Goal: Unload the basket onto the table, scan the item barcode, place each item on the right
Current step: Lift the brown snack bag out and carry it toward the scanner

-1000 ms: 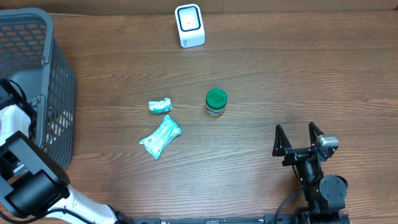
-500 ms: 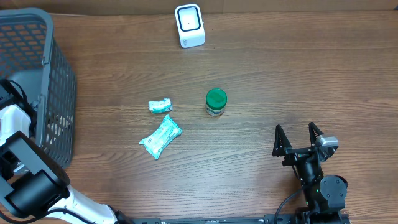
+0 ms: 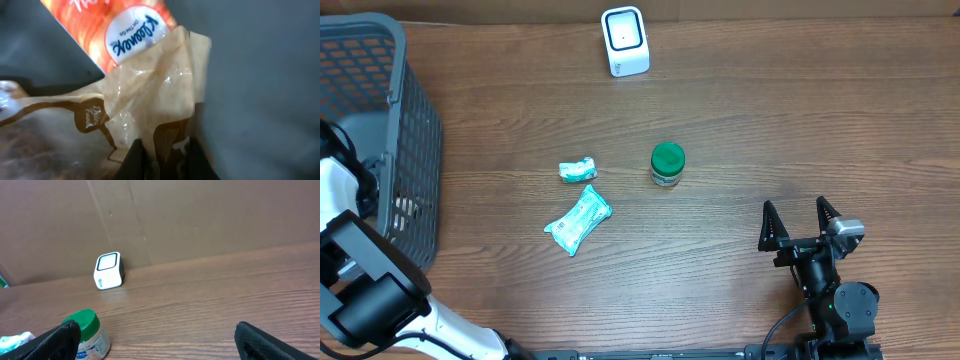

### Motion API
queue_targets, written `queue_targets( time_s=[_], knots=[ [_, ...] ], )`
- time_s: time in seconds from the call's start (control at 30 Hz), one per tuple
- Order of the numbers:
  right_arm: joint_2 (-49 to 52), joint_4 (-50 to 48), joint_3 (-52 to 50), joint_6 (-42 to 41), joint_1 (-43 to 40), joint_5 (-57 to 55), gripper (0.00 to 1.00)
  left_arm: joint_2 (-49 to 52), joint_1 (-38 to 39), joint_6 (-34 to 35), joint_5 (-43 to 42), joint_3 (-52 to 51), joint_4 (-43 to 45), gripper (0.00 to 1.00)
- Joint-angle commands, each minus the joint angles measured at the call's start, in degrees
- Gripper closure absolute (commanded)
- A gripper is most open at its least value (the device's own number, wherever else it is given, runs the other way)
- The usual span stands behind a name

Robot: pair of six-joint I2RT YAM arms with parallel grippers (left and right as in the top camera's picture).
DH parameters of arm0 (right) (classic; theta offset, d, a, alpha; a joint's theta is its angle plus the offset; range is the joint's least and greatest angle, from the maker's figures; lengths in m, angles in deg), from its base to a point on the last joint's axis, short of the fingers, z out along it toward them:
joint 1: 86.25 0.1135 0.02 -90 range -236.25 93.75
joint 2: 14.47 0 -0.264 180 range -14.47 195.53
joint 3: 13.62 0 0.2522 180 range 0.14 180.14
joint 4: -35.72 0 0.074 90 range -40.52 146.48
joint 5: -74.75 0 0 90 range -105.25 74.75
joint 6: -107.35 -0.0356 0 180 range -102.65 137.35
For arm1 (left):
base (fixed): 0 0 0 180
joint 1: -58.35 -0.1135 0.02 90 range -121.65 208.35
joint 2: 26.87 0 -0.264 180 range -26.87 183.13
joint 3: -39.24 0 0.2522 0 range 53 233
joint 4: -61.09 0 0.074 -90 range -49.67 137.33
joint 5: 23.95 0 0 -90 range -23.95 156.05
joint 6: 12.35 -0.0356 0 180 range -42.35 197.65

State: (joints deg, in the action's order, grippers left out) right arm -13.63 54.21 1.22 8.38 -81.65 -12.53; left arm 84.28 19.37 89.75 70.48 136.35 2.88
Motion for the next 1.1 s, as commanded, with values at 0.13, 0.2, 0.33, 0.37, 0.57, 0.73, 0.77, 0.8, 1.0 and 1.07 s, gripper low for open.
queue_targets(
  time_s=[0.13, 0.2, 0.33, 0.37, 0.57, 0.73, 0.77, 0.8, 1.0, 1.07],
  knots=[
    [-0.7, -0.2, -0.6, -0.2, 0.3, -0.1, 0.0, 0.5, 0.0, 2.0, -1.6, 16.5, -11.1, 0.96],
    [-0.7, -0.2, -0.6, -0.2, 0.3, -0.1, 0.0, 0.5, 0.0, 2.5, -1.7, 21.0, -14.4, 0.96],
    [-0.7, -0.2, -0.6, -0.2, 0.3, -0.1, 0.0, 0.5, 0.0, 2.5, -4.3, 30.1, -20.3, 0.96],
    [-0.7, -0.2, -0.6, -0.2, 0.3, -0.1, 0.0, 0.5, 0.0, 2.5, -5.4, 32.6, -21.9, 0.96],
    [-0.7, -0.2, -0.6, -0.2, 0.3, -0.1, 0.0, 0.3, 0.0, 2.4, -13.4, 46.7, -29.9, 0.96],
    [-0.7, -0.2, -0.6, -0.2, 0.3, -0.1, 0.0, -2.1, 0.0, 2.3, -20.2, 56.4, -33.1, 0.96],
    [-0.7, -0.2, -0.6, -0.2, 0.3, -0.1, 0.0, -2.7, 0.0, 2.2, -20.8, 57.6, -33.3, 0.96],
    [-0.7, -0.2, -0.6, -0.2, 0.3, -0.1, 0.0, -3.7, 0.0, 2.3, -21.4, 59.3, -33.7, 0.96],
    [-0.7, -0.2, -0.6, -0.2, 0.3, -0.1, 0.0, -11.9, 0.0, 2.3, -24.8, 63.8, -34.4, 0.96],
    [-0.7, -0.2, -0.6, -0.2, 0.3, -0.1, 0.0, -14.9, 0.0, 2.3, -26.1, 63.8, -34.7, 0.96]
  ],
)
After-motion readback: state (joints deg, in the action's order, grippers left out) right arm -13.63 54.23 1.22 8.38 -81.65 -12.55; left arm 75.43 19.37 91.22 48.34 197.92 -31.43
